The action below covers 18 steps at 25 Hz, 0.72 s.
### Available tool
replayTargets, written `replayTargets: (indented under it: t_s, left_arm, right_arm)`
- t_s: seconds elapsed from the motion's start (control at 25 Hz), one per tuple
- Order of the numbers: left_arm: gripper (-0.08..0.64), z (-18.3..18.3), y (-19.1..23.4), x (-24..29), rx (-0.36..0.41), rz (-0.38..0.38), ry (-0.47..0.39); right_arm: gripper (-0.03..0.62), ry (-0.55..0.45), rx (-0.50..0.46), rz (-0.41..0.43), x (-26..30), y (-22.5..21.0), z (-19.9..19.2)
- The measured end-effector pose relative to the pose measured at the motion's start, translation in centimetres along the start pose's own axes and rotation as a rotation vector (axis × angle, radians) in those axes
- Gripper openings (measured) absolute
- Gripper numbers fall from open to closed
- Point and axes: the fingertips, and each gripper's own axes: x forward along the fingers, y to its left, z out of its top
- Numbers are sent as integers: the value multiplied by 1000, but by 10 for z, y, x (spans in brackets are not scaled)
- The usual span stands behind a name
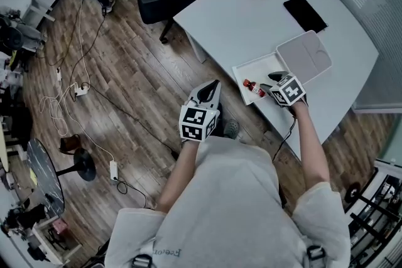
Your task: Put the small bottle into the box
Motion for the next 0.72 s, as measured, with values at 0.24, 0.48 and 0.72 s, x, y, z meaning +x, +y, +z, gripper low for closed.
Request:
replayTargets:
  t_s: [0.24, 0.48, 0.72]
  left_arm:
    - [29, -2, -11, 10, 4, -31, 11]
    - [29, -10, -18, 22, -42, -57, 20]
    - [29, -7, -9, 29, -46, -27, 14]
  right_arm:
    - [212, -125, 69, -76, -26, 1, 7]
    - [207, -237, 162, -169, -41, -3, 3]
    - [204, -326, 266, -271, -60, -6, -5]
